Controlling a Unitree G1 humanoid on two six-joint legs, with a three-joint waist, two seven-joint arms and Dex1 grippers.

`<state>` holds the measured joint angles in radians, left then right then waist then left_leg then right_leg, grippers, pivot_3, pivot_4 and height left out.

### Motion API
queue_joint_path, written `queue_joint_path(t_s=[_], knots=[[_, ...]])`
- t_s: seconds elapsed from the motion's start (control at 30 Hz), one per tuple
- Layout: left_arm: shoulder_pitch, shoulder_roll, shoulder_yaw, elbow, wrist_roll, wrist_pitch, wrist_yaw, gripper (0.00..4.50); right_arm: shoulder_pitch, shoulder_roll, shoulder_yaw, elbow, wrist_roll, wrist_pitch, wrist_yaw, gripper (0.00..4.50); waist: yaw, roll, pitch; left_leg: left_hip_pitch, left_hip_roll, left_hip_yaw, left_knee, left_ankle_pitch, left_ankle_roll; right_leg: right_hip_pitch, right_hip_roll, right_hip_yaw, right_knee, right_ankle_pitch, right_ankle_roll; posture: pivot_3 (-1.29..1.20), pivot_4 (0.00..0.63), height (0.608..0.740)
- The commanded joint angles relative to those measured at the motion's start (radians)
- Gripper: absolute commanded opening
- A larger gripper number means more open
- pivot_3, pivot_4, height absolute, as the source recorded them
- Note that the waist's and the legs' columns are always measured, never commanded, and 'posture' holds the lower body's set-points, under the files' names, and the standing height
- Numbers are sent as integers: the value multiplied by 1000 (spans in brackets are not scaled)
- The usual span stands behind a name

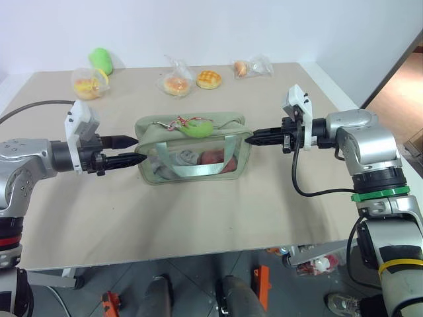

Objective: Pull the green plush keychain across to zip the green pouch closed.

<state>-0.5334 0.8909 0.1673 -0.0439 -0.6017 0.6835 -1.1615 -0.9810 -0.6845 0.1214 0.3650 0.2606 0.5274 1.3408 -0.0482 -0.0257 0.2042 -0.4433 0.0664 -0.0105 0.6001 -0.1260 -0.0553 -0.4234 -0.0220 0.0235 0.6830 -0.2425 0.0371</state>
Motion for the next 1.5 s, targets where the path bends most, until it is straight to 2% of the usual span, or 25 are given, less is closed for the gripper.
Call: queue_joint_path(t_s=[0.03, 0.13, 0.17, 0.5, 0.53, 0.57, 0.73, 0.83, 0.97, 1.27, 1.5], knots=[[8, -1, 27, -25, -27, -1, -1, 1326, 1, -15, -21, -41, 14, 4, -1, 0, 0, 0, 0, 0, 0, 0, 0, 0, 0, 0, 0, 0, 0, 0, 0, 0, 150, 740], [6, -8, 32, -32, -46, 4, -3, 228, 4, -15, -20, -44, 14, 5, -3, 0, 1, 0, 0, 0, 0, 0, 0, 0, 0, 0, 0, 0, 0, 0, 0, 0, 150, 740], [5, -8, 33, -35, -52, 6, -6, 20, 4, -14, -19, -44, 14, 5, -4, 0, 1, 0, 0, 0, 0, 0, 0, 0, 0, 0, 0, 0, 0, 0, 0, 0, 150, 740], [14, -9, 20, -40, -34, 22, 58, 20, 4, 0, -47, -57, 51, 24, -17, 0, 1, 0, 0, 0, 0, 0, 0, 0, 0, 0, 0, 0, 0, 0, 0, 0, 150, 740], [17, -11, 20, -43, -35, 22, 62, 0, 0, 1, -63, -66, 79, 46, -5, 688, 1, 0, 0, 0, 0, 0, 0, 0, 0, 0, 0, 0, 0, 0, 0, 0, 150, 740], [22, -12, 19, -49, -37, 23, 66, 0, 4, -6, -77, -92, 110, 63, 16, 1105, 1, 0, 0, 0, 0, 0, 0, 0, 0, 0, 0, 0, 0, 0, 0, 0, 150, 740], [38, -16, 22, -67, -47, 27, 83, 0, 6, -47, -127, -175, 185, 98, 47, 2670, 3, 0, 0, 0, 0, 0, 0, 0, 0, 0, 0, 0, 0, 0, 0, 0, 150, 740], [42, -18, 23, -72, -51, 26, 94, 0, -29, -65, -191, -179, 261, 108, 75, 2670, 3, 0, 0, 0, 0, 0, 0, 0, 0, 0, -1, 0, 0, 0, 0, 0, 150, 740], [48, -20, 24, -79, -56, 26, 103, 0, -114, -19, -203, -154, 239, 51, -18, 2670, 0, 0, 0, 0, 0, 0, 0, 0, 0, 0, -1, 0, 0, 0, -1, 0, 150, 740], [53, -23, 26, -85, -68, 22, 120, 0, -105, 59, 9, -290, 112, -134, 14, 2670, 2, 0, 0, 1, 0, 1, 0, 0, 0, 0, 0, 2, -1, 1, 0, 0, 150, 740], [54, -24, 36, -91, -81, 24, 129, 0, -113, 67, 73, -280, 59, -225, 53, 2670, 4, 0, 0, 1, 0, 1, 0, 0, 0, 0, 0, 1, -1, 1, 1, 0, 150, 740]])
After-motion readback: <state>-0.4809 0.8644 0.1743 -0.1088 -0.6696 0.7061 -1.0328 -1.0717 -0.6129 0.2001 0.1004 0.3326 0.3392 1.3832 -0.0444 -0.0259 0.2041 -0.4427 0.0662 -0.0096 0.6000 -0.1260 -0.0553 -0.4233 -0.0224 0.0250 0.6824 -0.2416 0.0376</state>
